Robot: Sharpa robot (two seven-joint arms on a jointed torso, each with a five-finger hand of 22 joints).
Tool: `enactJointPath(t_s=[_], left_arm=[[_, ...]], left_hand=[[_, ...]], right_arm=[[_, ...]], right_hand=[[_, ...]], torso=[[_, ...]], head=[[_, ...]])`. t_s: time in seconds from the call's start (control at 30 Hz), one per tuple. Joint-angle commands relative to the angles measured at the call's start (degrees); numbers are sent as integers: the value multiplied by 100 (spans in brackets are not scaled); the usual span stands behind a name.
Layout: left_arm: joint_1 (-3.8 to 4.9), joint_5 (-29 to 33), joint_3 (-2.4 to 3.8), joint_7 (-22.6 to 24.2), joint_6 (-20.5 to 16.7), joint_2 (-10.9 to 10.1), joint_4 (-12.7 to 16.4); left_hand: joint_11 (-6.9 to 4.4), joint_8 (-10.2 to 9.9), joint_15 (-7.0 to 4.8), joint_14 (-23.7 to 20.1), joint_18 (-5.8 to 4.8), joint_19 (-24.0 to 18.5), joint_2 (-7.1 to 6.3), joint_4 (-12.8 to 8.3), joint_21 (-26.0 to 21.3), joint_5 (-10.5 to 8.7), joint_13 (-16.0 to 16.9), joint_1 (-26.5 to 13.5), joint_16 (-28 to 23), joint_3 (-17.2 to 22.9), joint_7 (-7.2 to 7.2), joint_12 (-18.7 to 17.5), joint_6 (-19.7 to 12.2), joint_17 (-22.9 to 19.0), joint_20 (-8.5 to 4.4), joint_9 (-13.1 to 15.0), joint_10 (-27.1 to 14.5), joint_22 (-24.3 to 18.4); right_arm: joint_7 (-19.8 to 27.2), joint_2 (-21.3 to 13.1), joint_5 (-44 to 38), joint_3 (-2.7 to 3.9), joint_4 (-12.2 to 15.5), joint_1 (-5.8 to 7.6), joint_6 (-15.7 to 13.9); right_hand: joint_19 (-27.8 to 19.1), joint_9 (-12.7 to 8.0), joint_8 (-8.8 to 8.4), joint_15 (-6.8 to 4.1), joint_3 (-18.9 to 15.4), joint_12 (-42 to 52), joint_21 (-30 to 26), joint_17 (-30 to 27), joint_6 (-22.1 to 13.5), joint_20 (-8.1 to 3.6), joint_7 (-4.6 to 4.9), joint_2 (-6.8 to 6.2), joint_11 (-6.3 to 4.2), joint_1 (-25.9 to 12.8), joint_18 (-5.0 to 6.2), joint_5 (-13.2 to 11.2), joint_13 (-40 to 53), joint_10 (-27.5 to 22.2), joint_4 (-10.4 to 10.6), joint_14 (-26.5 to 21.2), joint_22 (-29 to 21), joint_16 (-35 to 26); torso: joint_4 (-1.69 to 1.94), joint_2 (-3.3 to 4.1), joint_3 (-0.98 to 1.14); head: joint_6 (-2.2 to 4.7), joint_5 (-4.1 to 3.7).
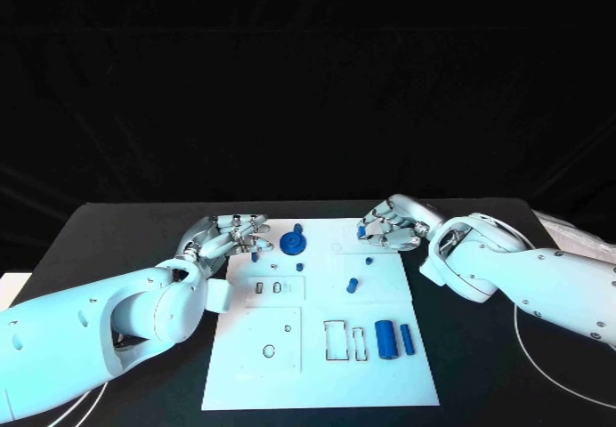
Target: Assemble the parts on the task board
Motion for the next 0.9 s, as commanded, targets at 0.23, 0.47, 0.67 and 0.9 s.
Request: enactJointPath(t_s=[0.23,0.47,0.67,0.9], left_arm=[[3,132,4,62,174,49,-195],[2,136,3,80,143,84,-252],[2,136,3,81,138,98,-260],[2,136,3,78,148,119,-253]], left_hand=[[34,-20,-9,-41,79,-48,8,-25,-23,-25,-9,18,-28,25,25,-31,8,-7,5,5,0,-8],[33,-19,-10,-44,80,-50,11,-35,-27,-30,-9,30,-34,34,24,-31,9,-8,6,6,-1,-9],[33,-19,-10,-44,80,-50,11,-35,-27,-30,-9,30,-34,34,24,-31,9,-8,6,6,-1,-9],[33,-19,-10,-44,80,-50,11,-35,-27,-30,-9,30,-34,34,24,-31,9,-8,6,6,-1,-9]], right_arm=[[-845,427,-576,-62,376,-161,-51],[-1099,822,-1101,-127,407,-308,-10],[-1176,1111,-1369,-152,313,-438,43],[-1173,1359,-1547,-177,215,-531,160]], right_hand=[[-14,24,19,-46,72,-199,-14,619,64,-45,-20,29,-45,-34,-36,27,-128,-104,-30,419,-71,-15],[-22,27,17,-47,81,-270,-26,607,67,-48,-18,17,-45,-60,-33,-3,-180,-145,-37,417,-93,-23],[-22,28,17,-47,84,-276,-27,607,69,-49,-19,19,-45,-68,-32,-9,-184,-148,-36,416,-95,-24],[-27,29,16,-47,90,-277,-34,600,70,-50,-19,24,-45,-84,-30,-13,-184,-148,-32,415,-108,-28]], torso=[[32,-93,-46],[42,-135,-76],[49,-124,-83],[43,-124,-77]], head=[[-124,103],[-214,159],[-239,178],[-276,205]])
